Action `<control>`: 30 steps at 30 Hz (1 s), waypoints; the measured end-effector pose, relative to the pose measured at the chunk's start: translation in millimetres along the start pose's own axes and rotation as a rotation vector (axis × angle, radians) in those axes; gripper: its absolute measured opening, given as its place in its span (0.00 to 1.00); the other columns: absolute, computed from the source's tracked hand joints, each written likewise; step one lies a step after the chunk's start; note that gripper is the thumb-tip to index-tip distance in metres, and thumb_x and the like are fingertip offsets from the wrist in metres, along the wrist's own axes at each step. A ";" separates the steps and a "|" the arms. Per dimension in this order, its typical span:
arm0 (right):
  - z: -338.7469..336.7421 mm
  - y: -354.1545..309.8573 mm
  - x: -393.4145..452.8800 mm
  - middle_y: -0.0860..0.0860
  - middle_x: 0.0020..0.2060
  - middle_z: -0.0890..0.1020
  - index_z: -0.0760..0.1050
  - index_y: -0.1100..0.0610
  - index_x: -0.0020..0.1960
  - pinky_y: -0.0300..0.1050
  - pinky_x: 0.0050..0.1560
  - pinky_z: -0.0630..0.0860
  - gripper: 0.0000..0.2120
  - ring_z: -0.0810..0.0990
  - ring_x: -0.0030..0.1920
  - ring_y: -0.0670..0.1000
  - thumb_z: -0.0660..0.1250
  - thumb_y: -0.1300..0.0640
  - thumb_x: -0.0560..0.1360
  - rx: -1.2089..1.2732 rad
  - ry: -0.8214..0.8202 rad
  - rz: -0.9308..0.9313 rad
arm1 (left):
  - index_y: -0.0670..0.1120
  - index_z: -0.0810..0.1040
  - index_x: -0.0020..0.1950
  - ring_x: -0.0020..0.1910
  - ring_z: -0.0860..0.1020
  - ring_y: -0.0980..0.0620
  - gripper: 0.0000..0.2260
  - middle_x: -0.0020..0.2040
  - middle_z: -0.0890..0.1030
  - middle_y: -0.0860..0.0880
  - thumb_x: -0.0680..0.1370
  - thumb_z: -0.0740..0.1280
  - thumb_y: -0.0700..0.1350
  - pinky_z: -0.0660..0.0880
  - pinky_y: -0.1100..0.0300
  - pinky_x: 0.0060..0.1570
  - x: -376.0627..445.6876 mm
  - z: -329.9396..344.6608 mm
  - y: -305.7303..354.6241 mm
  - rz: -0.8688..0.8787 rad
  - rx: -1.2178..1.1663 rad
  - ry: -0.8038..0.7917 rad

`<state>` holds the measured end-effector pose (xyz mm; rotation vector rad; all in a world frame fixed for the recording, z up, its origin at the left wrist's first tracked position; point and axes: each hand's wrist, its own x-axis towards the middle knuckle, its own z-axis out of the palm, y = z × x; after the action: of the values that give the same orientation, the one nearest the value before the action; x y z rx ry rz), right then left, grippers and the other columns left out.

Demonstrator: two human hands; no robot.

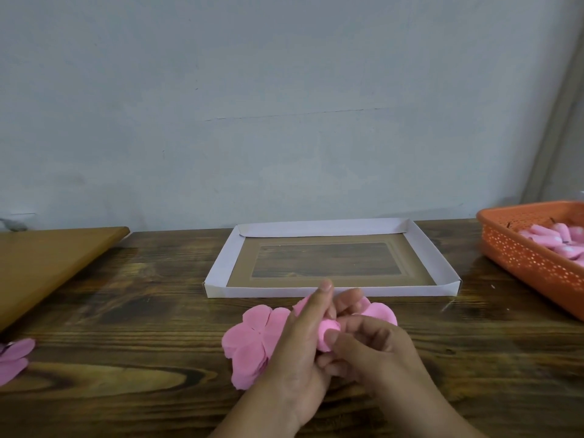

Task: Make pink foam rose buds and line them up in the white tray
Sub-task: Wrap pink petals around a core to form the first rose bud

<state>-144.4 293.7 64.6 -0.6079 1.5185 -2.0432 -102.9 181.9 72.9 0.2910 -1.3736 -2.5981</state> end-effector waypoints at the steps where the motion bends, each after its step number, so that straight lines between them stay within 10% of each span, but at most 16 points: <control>1: -0.6 -0.4 0.4 0.63 0.36 0.84 0.85 0.62 0.42 0.40 0.37 0.81 0.07 0.85 0.35 0.53 0.80 0.60 0.68 0.100 -0.044 0.085 | 0.50 0.82 0.30 0.47 0.86 0.53 0.18 0.46 0.87 0.50 0.71 0.73 0.62 0.81 0.54 0.46 0.2 -0.8 0.7 0.000 0.004 0.005; 5: -1.6 -1.1 0.9 0.62 0.37 0.84 0.85 0.62 0.41 0.41 0.38 0.82 0.06 0.85 0.36 0.53 0.76 0.59 0.68 0.227 -0.095 0.197 | 0.50 0.74 0.25 0.48 0.86 0.51 0.21 0.46 0.87 0.46 0.71 0.75 0.60 0.82 0.55 0.44 -0.4 -1.1 2.1 -0.014 -0.014 0.040; 8: 2.1 4.0 -2.0 0.53 0.41 0.87 0.84 0.46 0.50 0.42 0.47 0.83 0.12 0.86 0.42 0.49 0.78 0.53 0.67 -0.179 0.041 -0.007 | 0.49 0.82 0.28 0.47 0.87 0.49 0.17 0.46 0.88 0.49 0.70 0.70 0.59 0.80 0.50 0.53 0.4 1.6 1.9 -0.077 -0.080 0.065; 11: 8.7 10.9 -9.8 0.28 0.47 0.82 0.73 0.23 0.54 0.23 0.47 0.74 0.29 0.82 0.45 0.32 0.79 0.53 0.65 -0.648 0.118 -0.291 | 0.50 0.79 0.25 0.40 0.87 0.49 0.18 0.47 0.88 0.53 0.70 0.70 0.60 0.83 0.53 0.39 1.1 2.9 2.7 -0.157 -0.187 0.112; 18: 3.8 21.6 -5.1 0.32 0.39 0.77 0.77 0.44 0.56 0.21 0.40 0.71 0.24 0.79 0.41 0.35 0.79 0.58 0.64 -0.987 0.347 -0.770 | 0.48 0.75 0.24 0.44 0.87 0.52 0.20 0.53 0.88 0.49 0.73 0.70 0.58 0.79 0.50 0.52 0.3 6.2 -2.4 -0.192 -0.287 0.056; 30: 6.5 -2.7 1.0 0.62 0.31 0.82 0.85 0.64 0.36 0.39 0.32 0.80 0.07 0.82 0.30 0.51 0.72 0.61 0.70 0.156 -0.018 0.197 | 0.51 0.70 0.25 0.44 0.84 0.50 0.20 0.46 0.87 0.48 0.66 0.71 0.62 0.78 0.60 0.33 -2.9 4.4 2.6 -0.025 0.001 0.053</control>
<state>-141.4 288.9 69.1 -0.3983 1.3370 -1.9761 -101.1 184.6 77.7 0.3765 -1.3627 -2.5900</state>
